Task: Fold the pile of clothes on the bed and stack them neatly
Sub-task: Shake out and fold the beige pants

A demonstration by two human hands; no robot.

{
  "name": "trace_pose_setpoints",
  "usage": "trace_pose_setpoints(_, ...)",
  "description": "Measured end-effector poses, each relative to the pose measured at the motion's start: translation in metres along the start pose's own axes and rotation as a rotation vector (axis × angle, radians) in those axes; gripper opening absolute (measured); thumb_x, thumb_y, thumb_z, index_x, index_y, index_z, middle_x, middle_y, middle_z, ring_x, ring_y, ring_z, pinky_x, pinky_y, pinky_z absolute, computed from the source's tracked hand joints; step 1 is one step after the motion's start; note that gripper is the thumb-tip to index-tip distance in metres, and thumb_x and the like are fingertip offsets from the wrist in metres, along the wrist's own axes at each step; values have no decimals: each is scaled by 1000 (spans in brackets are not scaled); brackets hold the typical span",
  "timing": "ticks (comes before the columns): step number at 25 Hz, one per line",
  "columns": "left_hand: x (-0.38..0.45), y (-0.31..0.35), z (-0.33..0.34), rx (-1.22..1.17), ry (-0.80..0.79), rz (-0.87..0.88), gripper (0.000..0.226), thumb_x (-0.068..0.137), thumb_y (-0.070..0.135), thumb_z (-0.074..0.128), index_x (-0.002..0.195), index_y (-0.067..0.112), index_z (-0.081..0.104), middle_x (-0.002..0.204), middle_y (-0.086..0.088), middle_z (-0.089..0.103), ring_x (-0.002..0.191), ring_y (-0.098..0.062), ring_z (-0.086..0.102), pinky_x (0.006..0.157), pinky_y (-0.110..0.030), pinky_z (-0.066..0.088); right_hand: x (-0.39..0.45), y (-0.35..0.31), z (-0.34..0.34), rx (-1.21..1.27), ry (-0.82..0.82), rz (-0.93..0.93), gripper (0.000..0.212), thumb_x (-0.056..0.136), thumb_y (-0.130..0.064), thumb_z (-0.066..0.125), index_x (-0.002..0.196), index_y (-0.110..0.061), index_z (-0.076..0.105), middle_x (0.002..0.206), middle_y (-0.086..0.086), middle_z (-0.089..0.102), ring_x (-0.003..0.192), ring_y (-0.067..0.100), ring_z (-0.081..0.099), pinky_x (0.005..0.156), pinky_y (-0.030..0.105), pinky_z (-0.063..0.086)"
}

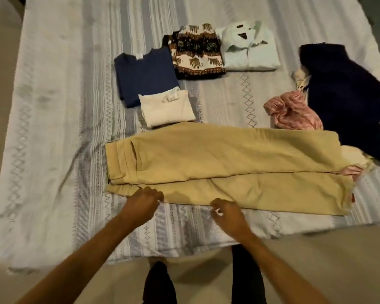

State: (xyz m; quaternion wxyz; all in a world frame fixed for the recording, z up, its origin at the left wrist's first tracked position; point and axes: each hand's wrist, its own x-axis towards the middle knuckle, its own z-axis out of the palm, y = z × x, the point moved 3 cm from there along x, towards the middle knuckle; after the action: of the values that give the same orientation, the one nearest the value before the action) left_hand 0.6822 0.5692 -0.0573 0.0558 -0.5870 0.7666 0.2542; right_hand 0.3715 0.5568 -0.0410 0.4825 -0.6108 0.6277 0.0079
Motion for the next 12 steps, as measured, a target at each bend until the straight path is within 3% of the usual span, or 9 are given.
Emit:
trace_pose_setpoints(1, 32, 30, 9, 0, 33, 37, 16, 89, 14, 75, 104, 20, 71, 96, -4, 73, 88, -27, 67, 70, -38, 56, 17, 42, -38, 204, 80, 122, 13, 94, -17, 72, 107, -16, 74, 102, 0, 77, 87, 2, 71, 91, 43, 60)
trace_pose_setpoints(3, 102, 95, 34, 4, 110, 89, 23, 86, 16, 77, 107, 22, 70, 99, -1, 71, 90, -24, 65, 70, -37, 55, 47, 118, -117, 720, 256, 366, 13, 97, -16, 69, 108, -10, 73, 108, 13, 77, 92, 20, 74, 90, 44, 60)
trace_pose_setpoints(6, 200, 177, 66, 76, 231, 127, 38, 88, 26, 70, 125, 20, 64, 127, -3, 65, 107, -26, 60, 84, -40, 53, 92, 196, -208, 1288, 402, 578, 17, 98, -29, 67, 107, -14, 64, 113, 14, 66, 109, 32, 65, 95, 43, 56)
trace_pose_setpoints(9, 290, 241, 86, 180, 246, 121, 52, 90, 42, 63, 135, 16, 54, 137, -11, 55, 113, -33, 55, 89, -47, 47, 141, 251, -269, 1489, 534, 570, 25, 89, -30, 76, 111, -25, 66, 120, 9, 63, 109, 27, 64, 97, 44, 56)
trace_pose_setpoints(12, 324, 273, 91, 373, 205, 279, 33, 86, 29, 62, 113, 13, 51, 110, -12, 59, 86, -31, 57, 68, -41, 42, 155, 279, -289, 1369, 688, 594, 41, 80, -31, 86, 118, -27, 72, 116, 3, 76, 104, 25, 72, 78, 40, 63)
